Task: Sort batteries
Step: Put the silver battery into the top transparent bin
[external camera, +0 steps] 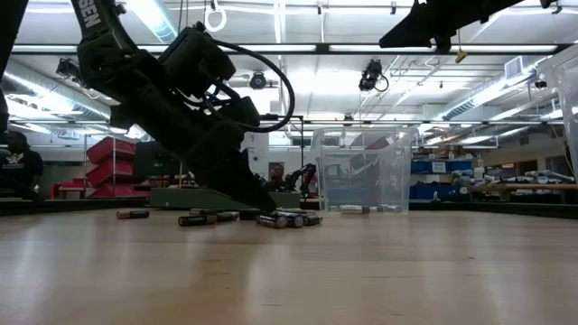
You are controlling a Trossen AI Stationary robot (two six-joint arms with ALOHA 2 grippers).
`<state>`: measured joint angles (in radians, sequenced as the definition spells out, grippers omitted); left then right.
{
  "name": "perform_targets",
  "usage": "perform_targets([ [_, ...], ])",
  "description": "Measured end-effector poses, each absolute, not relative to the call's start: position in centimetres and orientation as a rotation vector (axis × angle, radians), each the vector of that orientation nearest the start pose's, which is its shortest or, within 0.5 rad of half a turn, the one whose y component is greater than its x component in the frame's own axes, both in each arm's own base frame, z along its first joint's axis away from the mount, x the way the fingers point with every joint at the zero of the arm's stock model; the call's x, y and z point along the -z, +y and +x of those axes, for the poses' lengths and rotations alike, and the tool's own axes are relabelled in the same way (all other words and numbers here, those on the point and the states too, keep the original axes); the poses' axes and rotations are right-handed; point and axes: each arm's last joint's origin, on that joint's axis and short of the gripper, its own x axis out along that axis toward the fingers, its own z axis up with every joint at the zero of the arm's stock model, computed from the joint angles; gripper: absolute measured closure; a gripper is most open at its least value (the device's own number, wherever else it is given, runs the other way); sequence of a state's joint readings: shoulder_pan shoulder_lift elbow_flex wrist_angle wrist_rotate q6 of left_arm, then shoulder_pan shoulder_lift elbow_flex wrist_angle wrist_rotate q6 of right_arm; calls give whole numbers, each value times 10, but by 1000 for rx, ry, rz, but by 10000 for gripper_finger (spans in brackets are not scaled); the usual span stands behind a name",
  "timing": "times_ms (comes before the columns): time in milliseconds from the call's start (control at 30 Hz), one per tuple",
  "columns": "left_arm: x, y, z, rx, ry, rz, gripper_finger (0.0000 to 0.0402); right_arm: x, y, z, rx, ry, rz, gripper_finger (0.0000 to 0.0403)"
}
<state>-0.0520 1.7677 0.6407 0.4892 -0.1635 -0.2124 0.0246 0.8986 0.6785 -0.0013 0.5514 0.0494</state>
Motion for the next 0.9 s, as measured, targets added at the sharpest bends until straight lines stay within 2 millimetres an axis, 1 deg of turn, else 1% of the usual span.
perform_targets([
  [133,-107,-9,307,-192,671,-146,294,-295,-10,198,530,202,-16,402],
  [533,-105,-9,305,-210,716,-127,298,-295,-10,198,530,201,-15,402],
  [667,-105,-9,304,-201,726,-96,327,-295,-10,198,530,201,-15,400],
  [833,-105,-9,304,-202,733,-86,384,-295,-10,198,530,202,-15,399],
  [900,-105,-9,304,-197,733,-71,390,-295,-10,198,530,202,-15,399],
])
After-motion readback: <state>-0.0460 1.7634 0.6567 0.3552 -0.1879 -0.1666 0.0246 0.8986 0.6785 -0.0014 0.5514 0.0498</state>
